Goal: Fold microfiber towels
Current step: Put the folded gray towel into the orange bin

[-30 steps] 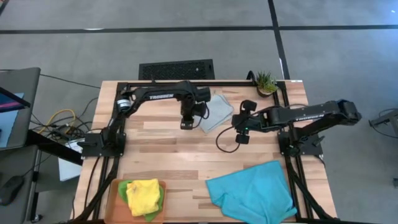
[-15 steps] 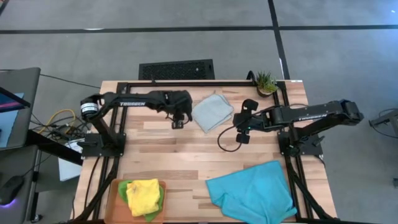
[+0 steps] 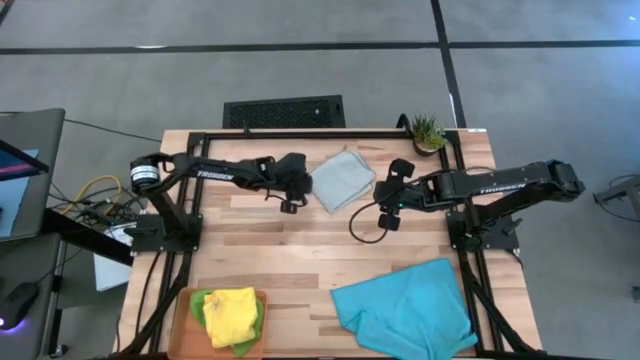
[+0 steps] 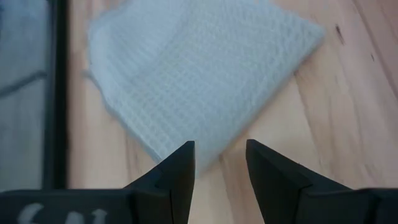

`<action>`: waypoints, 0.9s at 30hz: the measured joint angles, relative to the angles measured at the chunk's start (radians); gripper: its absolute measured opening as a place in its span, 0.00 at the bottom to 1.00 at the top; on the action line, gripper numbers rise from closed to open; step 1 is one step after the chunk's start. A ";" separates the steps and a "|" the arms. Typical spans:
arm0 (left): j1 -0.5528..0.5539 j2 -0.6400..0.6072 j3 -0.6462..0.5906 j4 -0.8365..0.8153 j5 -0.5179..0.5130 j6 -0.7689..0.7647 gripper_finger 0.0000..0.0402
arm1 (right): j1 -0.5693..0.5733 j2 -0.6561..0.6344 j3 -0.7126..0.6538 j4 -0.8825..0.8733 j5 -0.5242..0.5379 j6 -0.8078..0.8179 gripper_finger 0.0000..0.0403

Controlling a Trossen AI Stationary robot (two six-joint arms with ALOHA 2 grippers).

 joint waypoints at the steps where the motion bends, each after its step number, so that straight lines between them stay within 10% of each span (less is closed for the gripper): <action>1: -0.004 0.000 -0.005 0.023 0.000 0.012 0.34 | 0.000 0.000 0.000 0.000 0.000 0.000 0.47; 13: -0.057 0.163 -0.008 0.193 -0.182 0.141 0.34 | 0.000 0.000 0.000 0.000 0.001 0.000 0.47; 27: -0.030 0.202 -0.006 0.221 -0.096 0.155 0.34 | -0.002 0.000 0.000 0.000 0.007 0.000 0.47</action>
